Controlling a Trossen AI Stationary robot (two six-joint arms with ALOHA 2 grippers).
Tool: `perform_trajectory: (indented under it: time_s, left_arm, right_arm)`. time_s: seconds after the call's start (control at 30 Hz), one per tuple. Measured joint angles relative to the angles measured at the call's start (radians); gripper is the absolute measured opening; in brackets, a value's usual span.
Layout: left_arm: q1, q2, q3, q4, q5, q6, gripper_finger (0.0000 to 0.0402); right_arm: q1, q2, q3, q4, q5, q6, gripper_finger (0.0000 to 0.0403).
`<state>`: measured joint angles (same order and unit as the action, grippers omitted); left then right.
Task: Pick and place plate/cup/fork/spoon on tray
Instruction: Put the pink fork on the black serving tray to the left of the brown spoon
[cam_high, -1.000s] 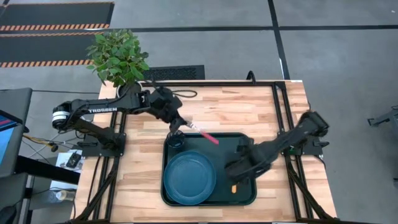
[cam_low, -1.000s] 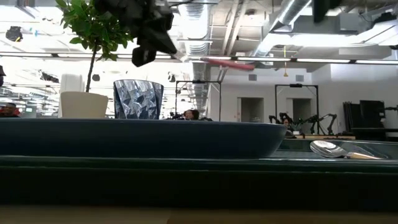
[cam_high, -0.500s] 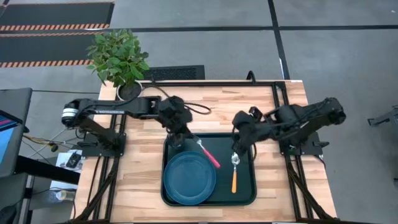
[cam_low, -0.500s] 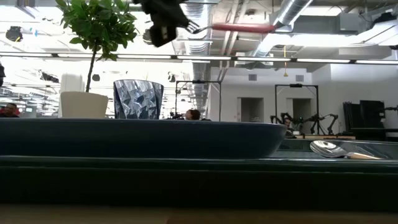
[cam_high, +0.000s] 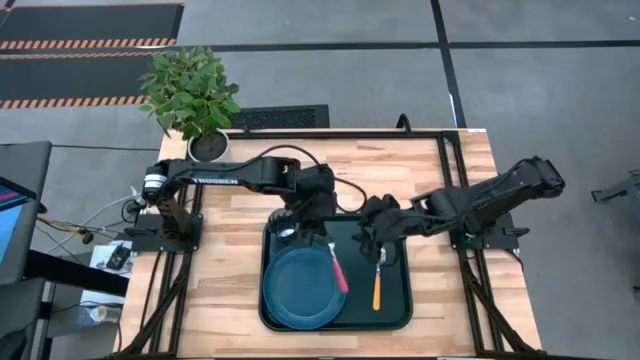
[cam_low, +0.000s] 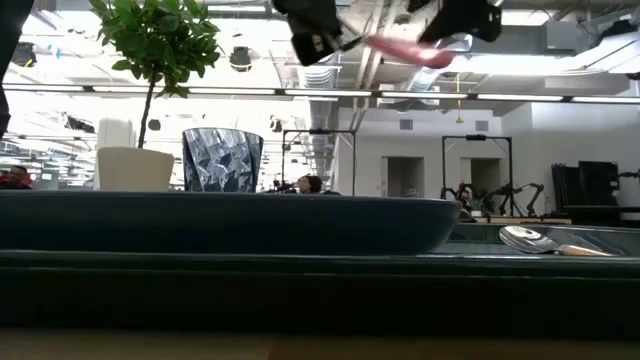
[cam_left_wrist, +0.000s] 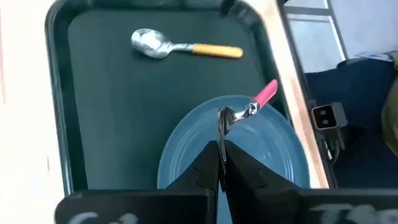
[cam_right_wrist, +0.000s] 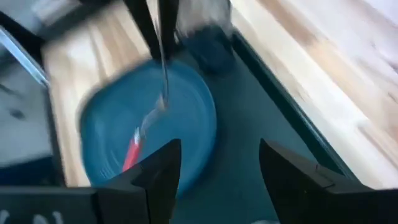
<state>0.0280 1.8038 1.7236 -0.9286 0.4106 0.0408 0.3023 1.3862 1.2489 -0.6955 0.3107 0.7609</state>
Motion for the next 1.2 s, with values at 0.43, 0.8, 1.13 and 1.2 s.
perform_trajectory:
  time_s: [0.43, 0.8, 1.13, 1.2]
  left_arm:
    - [-0.008, 0.0, 0.002, 0.121, -0.004, -0.02, 0.0]
    - [-0.008, 0.0, 0.002, 0.134, -0.006, -0.045, 0.0]
    - [-0.007, -0.001, 0.002, 0.135, -0.008, -0.049, 0.0]
    - [-0.007, -0.001, 0.002, 0.135, -0.009, -0.049, 0.0]
  right_arm:
    - [0.034, -0.074, -0.286, 0.473, 0.033, -0.038, 0.0238]
    - [0.01, -0.057, -0.286, 0.534, 0.029, -0.135, 0.0234]
    - [-0.012, -0.057, -0.286, 0.535, 0.005, -0.142, 0.0171]
    - [-0.018, -0.057, -0.286, 0.535, -0.005, -0.143, 0.0156]
